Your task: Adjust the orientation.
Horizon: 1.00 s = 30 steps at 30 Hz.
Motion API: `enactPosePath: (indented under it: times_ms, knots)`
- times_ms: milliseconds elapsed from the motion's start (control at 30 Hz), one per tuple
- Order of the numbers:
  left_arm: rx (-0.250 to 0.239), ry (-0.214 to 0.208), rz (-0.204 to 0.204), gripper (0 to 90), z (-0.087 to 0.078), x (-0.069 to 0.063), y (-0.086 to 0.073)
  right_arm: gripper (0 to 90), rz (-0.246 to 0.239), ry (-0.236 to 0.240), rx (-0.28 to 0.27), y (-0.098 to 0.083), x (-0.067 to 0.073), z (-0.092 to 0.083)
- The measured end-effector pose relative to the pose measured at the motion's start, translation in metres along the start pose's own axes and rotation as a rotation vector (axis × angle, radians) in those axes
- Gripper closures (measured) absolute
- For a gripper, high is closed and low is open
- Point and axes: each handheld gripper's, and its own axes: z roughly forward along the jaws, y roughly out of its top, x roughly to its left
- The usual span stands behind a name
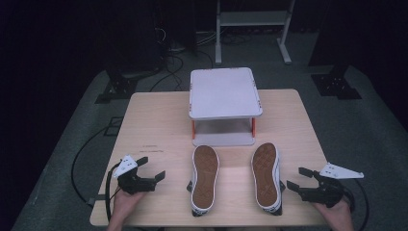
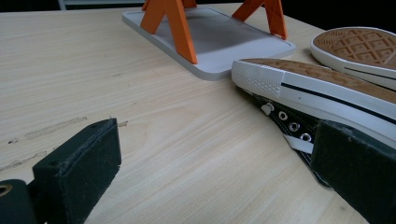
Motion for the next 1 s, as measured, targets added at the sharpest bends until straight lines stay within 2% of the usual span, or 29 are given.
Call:
enactPosePath:
  times_ms: [200, 300, 600, 767, 867, 1000]
  knots:
    - [-0.014, 0.007, -0.003, 1.2, -0.003, 0.000, 0.001, 21.1, -0.004, 0.016, -0.015, 0.008, 0.007, 0.001]
    - [-0.020, 0.008, -0.018, 1.2, -0.003, 0.001, 0.000, 22.8, 0.002, 0.016, -0.002, 0.011, 0.008, 0.004]
    - [-0.023, 0.011, -0.021, 1.2, -0.003, 0.001, 0.000, 26.3, 0.009, 0.027, 0.015, 0.016, 0.009, 0.012]
    - [-0.038, 0.018, -0.026, 1.2, -0.006, 0.001, 0.000, 35.8, -0.018, 0.037, 0.045, 0.029, 0.014, 0.020]
    - [-0.037, 0.019, -0.028, 1.3, -0.006, 0.002, -0.001, 39.3, -0.014, 0.048, 0.049, 0.031, 0.013, 0.023]
    - [-0.035, 0.018, -0.035, 1.4, -0.005, 0.002, -0.001, 44.4, -0.005, 0.011, 0.070, 0.039, 0.015, 0.031]
